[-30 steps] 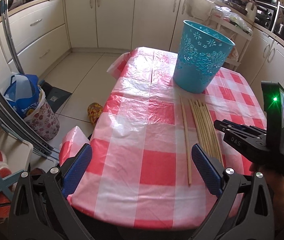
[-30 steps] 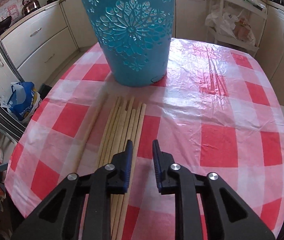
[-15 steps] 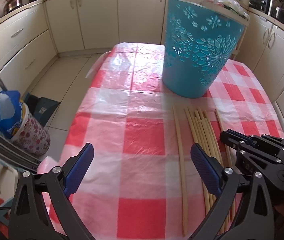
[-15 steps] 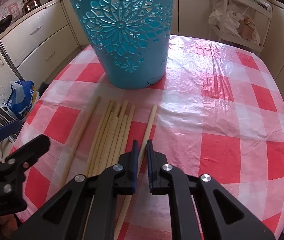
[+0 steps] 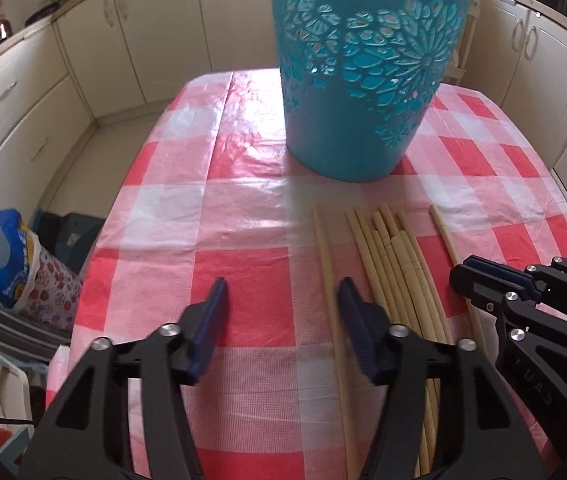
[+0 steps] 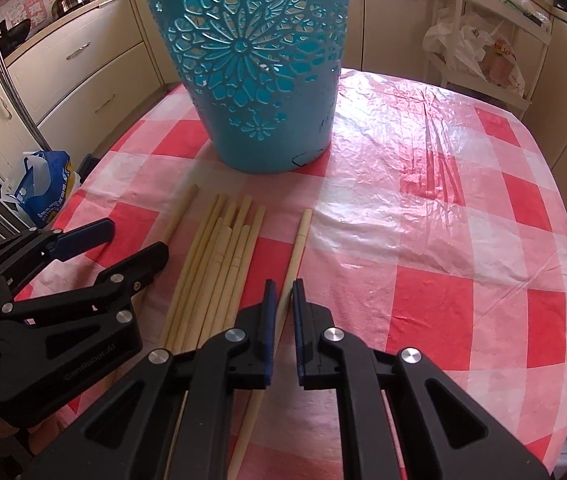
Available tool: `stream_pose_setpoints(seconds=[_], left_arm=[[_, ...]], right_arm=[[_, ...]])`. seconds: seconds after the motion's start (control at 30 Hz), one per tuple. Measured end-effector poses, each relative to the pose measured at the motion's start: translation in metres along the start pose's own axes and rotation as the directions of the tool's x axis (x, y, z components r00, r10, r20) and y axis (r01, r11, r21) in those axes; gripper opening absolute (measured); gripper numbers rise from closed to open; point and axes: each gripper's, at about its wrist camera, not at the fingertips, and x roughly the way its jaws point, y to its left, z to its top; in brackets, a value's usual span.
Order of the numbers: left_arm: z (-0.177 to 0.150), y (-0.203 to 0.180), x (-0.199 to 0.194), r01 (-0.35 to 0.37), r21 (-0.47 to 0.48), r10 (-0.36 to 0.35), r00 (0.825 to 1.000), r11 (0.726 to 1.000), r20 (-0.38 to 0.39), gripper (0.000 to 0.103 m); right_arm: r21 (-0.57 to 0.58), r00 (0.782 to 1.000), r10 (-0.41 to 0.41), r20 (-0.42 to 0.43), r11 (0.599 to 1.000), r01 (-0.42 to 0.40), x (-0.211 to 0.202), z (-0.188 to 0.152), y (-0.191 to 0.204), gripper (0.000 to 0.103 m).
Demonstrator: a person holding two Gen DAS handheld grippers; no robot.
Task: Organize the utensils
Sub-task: 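Move the right tool to the wooden sticks and grasp one stick, then lift the stick with the right tool and drop it into the blue bin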
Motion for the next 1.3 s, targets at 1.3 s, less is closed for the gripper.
stream_pose_setpoints(seconds=[1.3], left_arm=[[0.035,0.071,-0.143,0.405,-0.028,-0.356,0.832,0.914,0.426,0.005]], right_arm=[[0.181,0.887,0.221,0.404,0.932,-0.315,-0.125,0.033,-0.009,0.006]])
